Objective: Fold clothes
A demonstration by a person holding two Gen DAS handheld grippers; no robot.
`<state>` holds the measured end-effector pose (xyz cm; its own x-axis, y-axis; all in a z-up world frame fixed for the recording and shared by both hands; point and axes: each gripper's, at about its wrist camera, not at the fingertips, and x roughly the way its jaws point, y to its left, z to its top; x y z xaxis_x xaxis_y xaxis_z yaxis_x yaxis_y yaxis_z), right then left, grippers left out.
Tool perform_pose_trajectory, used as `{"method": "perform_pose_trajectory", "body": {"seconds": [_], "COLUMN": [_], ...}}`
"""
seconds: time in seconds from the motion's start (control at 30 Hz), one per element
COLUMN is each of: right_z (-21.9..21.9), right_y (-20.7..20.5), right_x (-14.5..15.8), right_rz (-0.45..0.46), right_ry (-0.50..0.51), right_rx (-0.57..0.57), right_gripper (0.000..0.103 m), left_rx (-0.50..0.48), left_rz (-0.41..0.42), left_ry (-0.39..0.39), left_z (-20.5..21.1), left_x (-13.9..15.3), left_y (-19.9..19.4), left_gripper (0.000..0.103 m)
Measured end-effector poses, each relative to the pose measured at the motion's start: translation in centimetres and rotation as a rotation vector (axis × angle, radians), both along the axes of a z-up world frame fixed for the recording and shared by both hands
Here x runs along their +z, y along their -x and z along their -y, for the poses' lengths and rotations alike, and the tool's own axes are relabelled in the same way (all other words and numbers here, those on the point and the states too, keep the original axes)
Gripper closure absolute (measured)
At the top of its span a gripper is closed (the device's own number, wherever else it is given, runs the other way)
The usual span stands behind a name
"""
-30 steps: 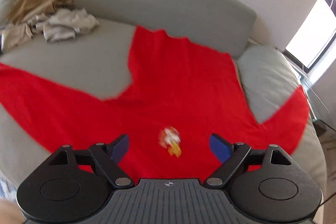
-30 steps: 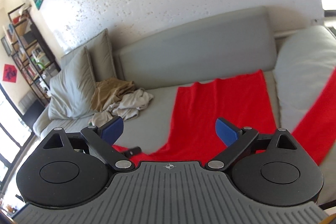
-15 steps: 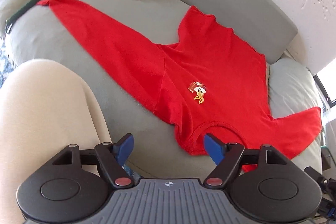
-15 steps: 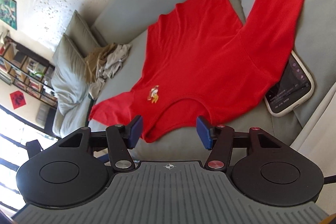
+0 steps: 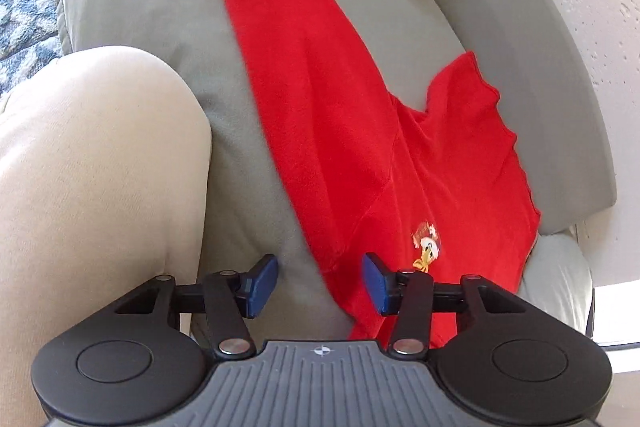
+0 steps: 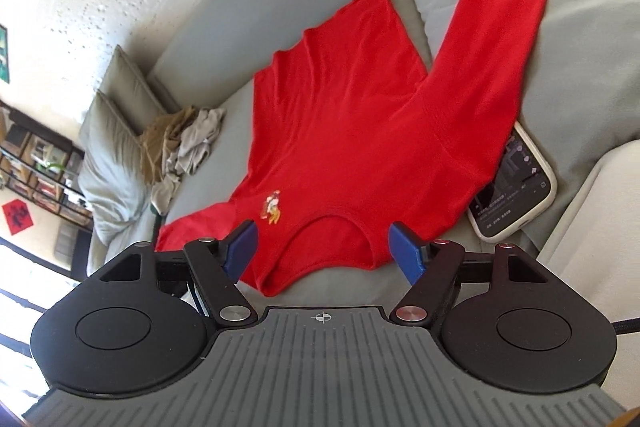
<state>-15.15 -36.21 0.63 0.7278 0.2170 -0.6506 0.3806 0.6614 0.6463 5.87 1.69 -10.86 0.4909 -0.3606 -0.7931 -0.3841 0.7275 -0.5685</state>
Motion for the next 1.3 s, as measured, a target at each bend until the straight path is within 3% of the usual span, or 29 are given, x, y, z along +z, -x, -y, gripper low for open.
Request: {"method": "perform_pose_trajectory", "body": {"seconds": [0.17, 0.27, 0.33, 0.4, 0.47, 0.57, 0.67, 0.7, 0.87, 1.03, 1.2, 1.3], "right_z": [0.7, 0.6, 0.4, 0.0, -0.5, -1.3, -2.0, -2.2, -2.7, -2.5, -0.4, 0.8], "right_y": [-0.4, -0.7, -0.9, -1.2, -1.4, -1.6, -1.8, -1.9, -1.2, 0.1, 1.3, 1.1], "right_x": [-1.2, -1.6, -1.7, -1.8, -1.7, -1.7, -1.5, -1.4, 0.0, 0.2, 1.2, 0.6], "right_rz": [-0.069, -0.095, -0.105, -0.117, -0.13, -0.145, -0.152, -0.153, -0.113, -0.131, -0.109, -0.105], "right_ry": [-0.039, -0.045, -0.04, -0.038, -0.029, -0.006, 0.0, -0.002, 0.053, 0.08, 0.131, 0.122], "right_rx": [-0.011, -0.009, -0.005, -0.002, -0.001, -0.019, -0.035, -0.038, -0.099, -0.096, -0.1, -0.093], "right_gripper": [0.029, 0.029, 0.029, 0.029, 0.029, 0.029, 0.028, 0.028, 0.029, 0.029, 0.024, 0.022], "left_rx": [0.026, -0.011, -0.055, -0.051, -0.076, -0.112, -0.135, -0.132, -0.058, -0.075, -0.075, -0.086], "left_rz": [0.006, 0.032, 0.027, -0.016, -0.004, 0.015, 0.021, 0.013, -0.039, 0.025, 0.101, 0.065], "left_ry": [-0.031, -0.023, 0.004, 0.045, 0.049, 0.057, 0.022, 0.007, 0.046, -0.002, -0.116, -0.178], "left_z": [0.4, 0.4, 0.5, 0.1, 0.2, 0.3, 0.6, 0.6, -0.5, -0.1, -2.5, -2.9], "left_x": [0.6, 0.9, 0.9, 0.0, 0.1, 0.3, 0.4, 0.3, -0.9, -0.1, 4.1, 4.1], "left_y": [-0.4, -0.7, -1.4, -1.8, -1.7, -1.5, -1.5, -1.6, -2.5, -2.3, -0.7, 0.6], "left_gripper": [0.062, 0.083, 0.083, 0.076, 0.069, 0.067, 0.07, 0.077, 0.085, 0.098, 0.098, 0.098]}}
